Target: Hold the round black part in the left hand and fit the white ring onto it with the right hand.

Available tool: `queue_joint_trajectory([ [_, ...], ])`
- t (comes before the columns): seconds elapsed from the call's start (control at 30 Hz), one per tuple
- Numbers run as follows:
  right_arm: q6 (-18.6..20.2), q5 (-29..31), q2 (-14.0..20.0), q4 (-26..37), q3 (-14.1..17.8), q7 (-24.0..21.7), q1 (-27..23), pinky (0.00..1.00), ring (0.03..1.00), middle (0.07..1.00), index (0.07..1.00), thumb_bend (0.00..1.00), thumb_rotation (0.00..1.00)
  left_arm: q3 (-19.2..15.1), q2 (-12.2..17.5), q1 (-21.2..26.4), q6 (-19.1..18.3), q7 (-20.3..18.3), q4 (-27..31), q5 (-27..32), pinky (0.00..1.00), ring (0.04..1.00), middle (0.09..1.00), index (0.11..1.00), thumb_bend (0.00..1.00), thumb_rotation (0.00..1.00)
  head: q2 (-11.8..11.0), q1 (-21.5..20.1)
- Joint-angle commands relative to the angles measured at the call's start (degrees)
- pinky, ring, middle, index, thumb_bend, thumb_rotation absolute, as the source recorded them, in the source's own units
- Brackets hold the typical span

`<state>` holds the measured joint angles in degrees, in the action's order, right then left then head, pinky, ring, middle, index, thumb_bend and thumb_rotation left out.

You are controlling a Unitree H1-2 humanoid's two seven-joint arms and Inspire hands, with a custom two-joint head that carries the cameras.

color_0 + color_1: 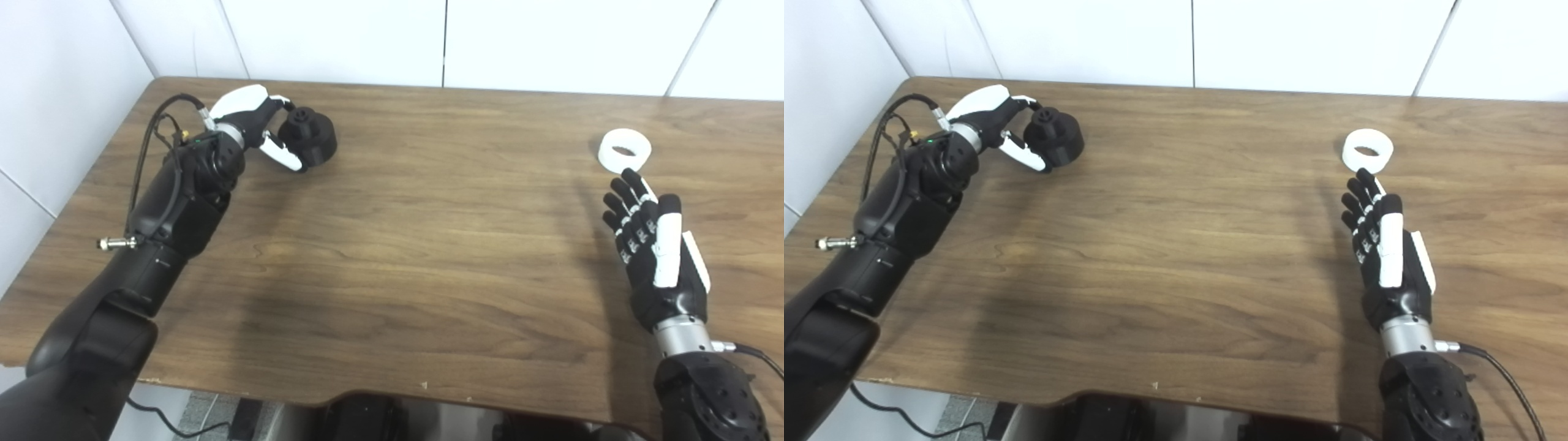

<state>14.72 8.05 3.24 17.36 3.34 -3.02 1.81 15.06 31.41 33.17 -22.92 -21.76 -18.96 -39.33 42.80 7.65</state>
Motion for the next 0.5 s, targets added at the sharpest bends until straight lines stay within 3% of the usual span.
queue_joint_trajectory([
  [0.0, -2.7, 0.2, -0.1, 0.8, 0.2, -0.1, 0.1, 0.92, 0.943, 0.936, 0.932, 0.70, 1.00, -2.0, 0.3, 3.2, -0.1, 1.5, 0.5, 1.7, 0.96, 1.000, 0.946, 0.832, 0.94, 0.23, 0.0, 0.0],
  [0.3, -3.2, 0.3, 0.4, 0.4, 0.3, -0.6, 0.0, 0.92, 0.945, 0.939, 0.939, 0.68, 1.00, -2.2, -0.6, 3.2, -1.9, 1.8, 0.6, 2.9, 1.00, 1.000, 0.959, 0.823, 0.90, 0.22, 0.1, 0.1],
  [0.47, -3.5, 0.5, 0.6, 0.2, 0.5, -0.8, -0.2, 0.93, 0.942, 0.940, 0.937, 0.67, 1.00, -0.9, -0.4, 3.3, -1.0, 2.6, 0.2, 2.0, 0.95, 1.000, 0.941, 0.810, 0.90, 0.26, 0.1, 0.1],
])
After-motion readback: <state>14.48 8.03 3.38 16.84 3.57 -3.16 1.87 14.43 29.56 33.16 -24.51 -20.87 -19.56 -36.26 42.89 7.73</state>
